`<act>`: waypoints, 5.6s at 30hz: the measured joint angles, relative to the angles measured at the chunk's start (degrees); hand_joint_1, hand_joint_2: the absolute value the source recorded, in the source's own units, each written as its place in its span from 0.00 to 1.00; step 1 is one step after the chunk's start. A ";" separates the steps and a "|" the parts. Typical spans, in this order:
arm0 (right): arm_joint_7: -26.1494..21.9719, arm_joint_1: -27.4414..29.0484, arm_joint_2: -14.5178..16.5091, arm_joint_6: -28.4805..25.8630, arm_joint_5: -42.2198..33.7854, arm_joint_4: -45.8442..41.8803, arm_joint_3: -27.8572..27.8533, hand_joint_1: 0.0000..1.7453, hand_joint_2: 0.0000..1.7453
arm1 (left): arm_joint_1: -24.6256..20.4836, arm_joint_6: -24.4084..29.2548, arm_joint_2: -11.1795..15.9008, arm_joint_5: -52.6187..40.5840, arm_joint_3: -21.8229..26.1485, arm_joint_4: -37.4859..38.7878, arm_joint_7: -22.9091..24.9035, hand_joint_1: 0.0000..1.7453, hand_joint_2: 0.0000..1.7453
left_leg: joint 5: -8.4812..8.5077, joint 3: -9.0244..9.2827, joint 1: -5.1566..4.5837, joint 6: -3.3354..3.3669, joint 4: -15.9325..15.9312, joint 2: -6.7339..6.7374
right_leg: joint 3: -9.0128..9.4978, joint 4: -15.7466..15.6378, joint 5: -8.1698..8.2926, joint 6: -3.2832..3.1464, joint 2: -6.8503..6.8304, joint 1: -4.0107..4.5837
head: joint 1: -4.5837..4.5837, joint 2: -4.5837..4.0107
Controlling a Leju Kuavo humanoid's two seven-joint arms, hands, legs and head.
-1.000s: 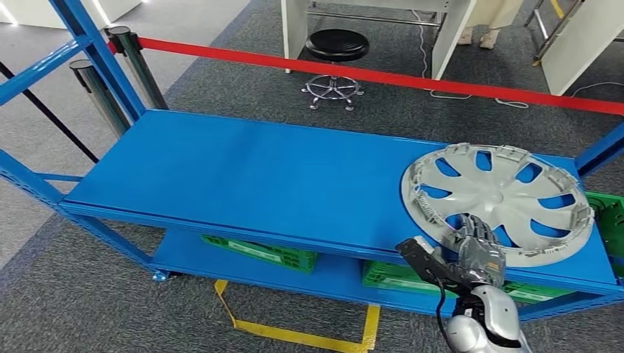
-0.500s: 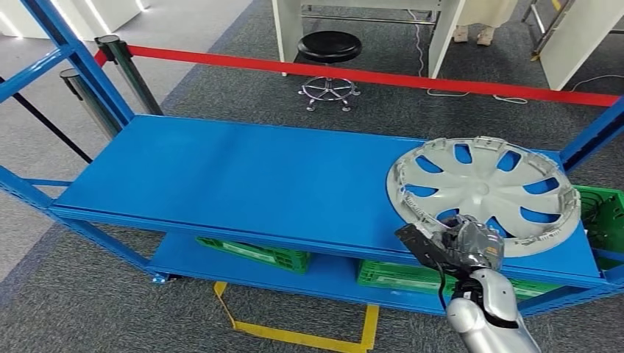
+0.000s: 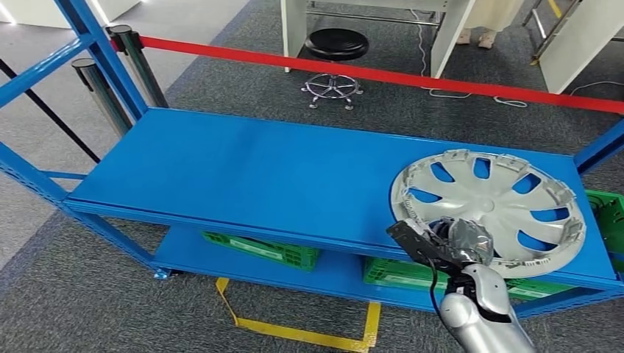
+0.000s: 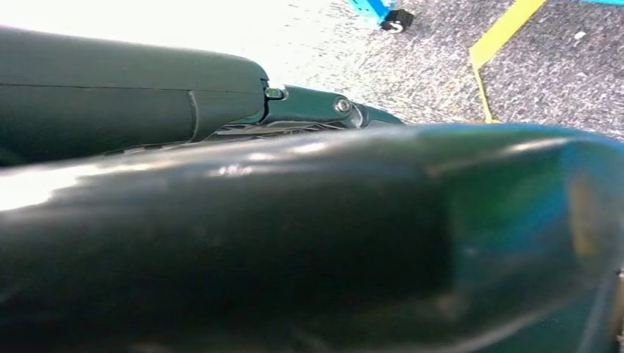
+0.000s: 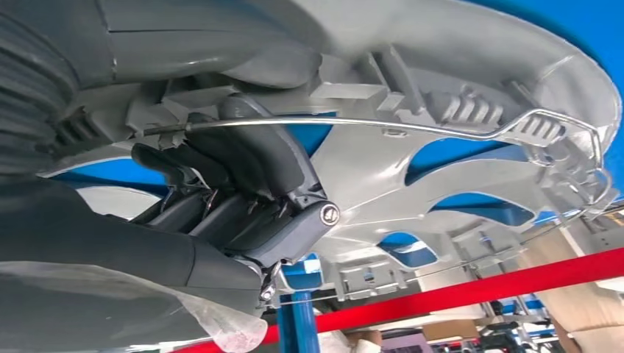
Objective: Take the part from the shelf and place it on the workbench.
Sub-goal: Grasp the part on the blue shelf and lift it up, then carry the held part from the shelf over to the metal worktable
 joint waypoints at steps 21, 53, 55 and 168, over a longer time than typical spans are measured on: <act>-0.64 -0.67 0.02 -0.38 -0.04 0.49 1.47 1.00 1.00 | -0.01 0.15 0.03 -0.58 0.45 0.00 0.00 0.00 0.00 | -0.64 0.36 0.38 -2.55 0.69 -0.08 | 7.97 -15.88 6.99 -1.63 -0.12 0.28 | -0.58 0.00; -13.24 5.30 0.02 -17.21 19.31 -8.42 2.87 1.00 1.00 | -0.17 -0.87 -0.03 -5.05 -0.50 0.00 -2.28 0.00 0.00 | 0.37 -1.44 -0.49 -1.43 0.47 -0.05 | 7.49 -15.67 6.38 -1.49 -0.17 0.16 | -0.34 0.00; -14.02 5.76 0.02 -18.26 21.23 -9.96 3.16 1.00 1.00 | -0.24 -0.99 -0.09 -5.55 -0.73 -0.01 -2.59 0.00 0.00 | 0.62 -1.25 -0.35 -0.83 -0.03 -0.02 | 7.01 -15.13 5.70 -0.91 -0.21 0.01 | -0.32 0.00; -17.74 7.43 -5.77 -18.84 20.52 -15.35 12.05 1.00 1.00 | -1.62 -3.40 1.36 -5.23 5.05 -0.55 -5.73 0.00 1.00 | -7.90 -5.42 -0.48 -2.50 16.56 -0.12 | 7.70 -14.83 5.69 -2.51 -0.41 -0.06 | -0.02 0.00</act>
